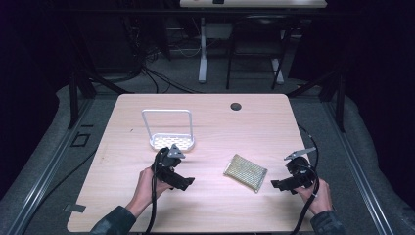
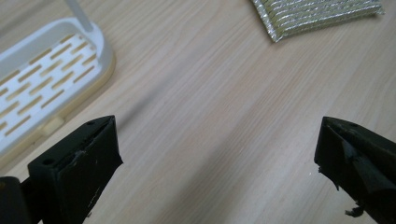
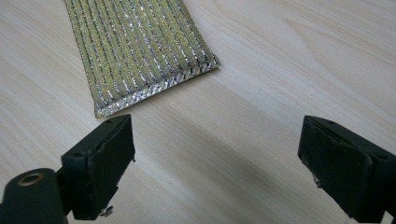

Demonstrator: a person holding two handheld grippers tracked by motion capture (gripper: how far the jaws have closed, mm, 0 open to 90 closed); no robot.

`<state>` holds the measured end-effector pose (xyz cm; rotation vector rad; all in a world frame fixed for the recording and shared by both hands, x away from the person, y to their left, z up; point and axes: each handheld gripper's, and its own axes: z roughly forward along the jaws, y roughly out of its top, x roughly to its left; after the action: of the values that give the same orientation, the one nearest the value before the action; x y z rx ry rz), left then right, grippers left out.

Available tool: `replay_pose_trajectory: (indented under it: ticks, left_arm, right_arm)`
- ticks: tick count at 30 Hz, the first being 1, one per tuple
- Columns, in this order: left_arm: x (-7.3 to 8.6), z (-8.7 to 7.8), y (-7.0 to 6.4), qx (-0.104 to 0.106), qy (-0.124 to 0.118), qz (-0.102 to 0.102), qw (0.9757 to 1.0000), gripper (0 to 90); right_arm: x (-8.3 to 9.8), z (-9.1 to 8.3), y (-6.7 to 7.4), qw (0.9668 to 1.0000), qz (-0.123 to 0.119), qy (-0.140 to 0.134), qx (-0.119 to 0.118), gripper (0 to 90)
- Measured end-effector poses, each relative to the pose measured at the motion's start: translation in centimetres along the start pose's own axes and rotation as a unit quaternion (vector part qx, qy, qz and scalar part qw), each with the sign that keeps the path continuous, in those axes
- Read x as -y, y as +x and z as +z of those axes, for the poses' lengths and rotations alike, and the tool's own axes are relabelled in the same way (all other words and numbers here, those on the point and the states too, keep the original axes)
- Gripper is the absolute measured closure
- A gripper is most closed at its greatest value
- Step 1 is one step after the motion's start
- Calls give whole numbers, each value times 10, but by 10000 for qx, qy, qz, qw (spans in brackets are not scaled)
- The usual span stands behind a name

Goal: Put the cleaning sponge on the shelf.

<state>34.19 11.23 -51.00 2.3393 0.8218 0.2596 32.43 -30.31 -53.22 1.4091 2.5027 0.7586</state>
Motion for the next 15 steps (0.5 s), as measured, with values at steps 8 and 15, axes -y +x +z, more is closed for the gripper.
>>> replay_pose_trajectory:
  ticks: [8,15]
  left_arm:
    - [-16,5,-2,104,-75,112,9999,0]
    - [-27,14,-4,173,-103,151,9997,0]
  right_arm:
    - [1,-1,-1,10000,-11,-23,37,109]
    - [1,0,0,10000,-36,4,15,113]
